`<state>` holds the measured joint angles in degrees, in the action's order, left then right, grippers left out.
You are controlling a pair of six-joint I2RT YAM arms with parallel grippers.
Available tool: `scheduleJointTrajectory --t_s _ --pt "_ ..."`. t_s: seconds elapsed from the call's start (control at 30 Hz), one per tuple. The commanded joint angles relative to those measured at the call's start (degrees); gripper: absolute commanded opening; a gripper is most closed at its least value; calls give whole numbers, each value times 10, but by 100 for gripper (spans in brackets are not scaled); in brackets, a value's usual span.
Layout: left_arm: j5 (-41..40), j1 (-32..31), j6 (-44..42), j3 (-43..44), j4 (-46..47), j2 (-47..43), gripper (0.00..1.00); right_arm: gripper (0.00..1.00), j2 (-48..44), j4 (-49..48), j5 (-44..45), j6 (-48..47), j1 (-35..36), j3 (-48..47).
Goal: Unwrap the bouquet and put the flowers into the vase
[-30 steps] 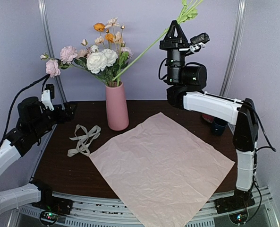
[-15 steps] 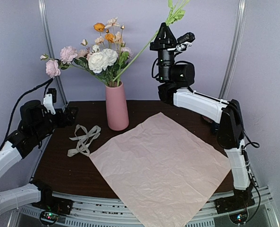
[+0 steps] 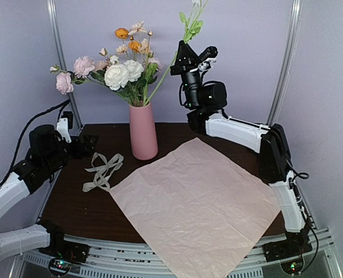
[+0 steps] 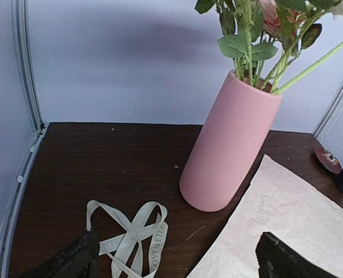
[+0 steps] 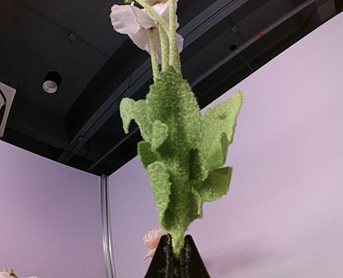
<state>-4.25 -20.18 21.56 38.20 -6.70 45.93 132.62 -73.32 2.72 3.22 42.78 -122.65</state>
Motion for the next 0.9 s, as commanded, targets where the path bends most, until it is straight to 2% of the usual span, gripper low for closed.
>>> scheduleJointTrajectory --t_s 0.0,0.6,0.73,0.87 --pt "6 3 -4 -8 39 8 98 0 27 23 -28 11 8 -23" --pt "21 3 1 -17 49 30 98 0 129 73 -24 57 36 -67" --pt "23 4 0 -16 48 33 98 9 140 84 -19 67 40 -65" --pt "24 3 -1 -18 49 33 98 26 131 77 -20 78 41 -41"
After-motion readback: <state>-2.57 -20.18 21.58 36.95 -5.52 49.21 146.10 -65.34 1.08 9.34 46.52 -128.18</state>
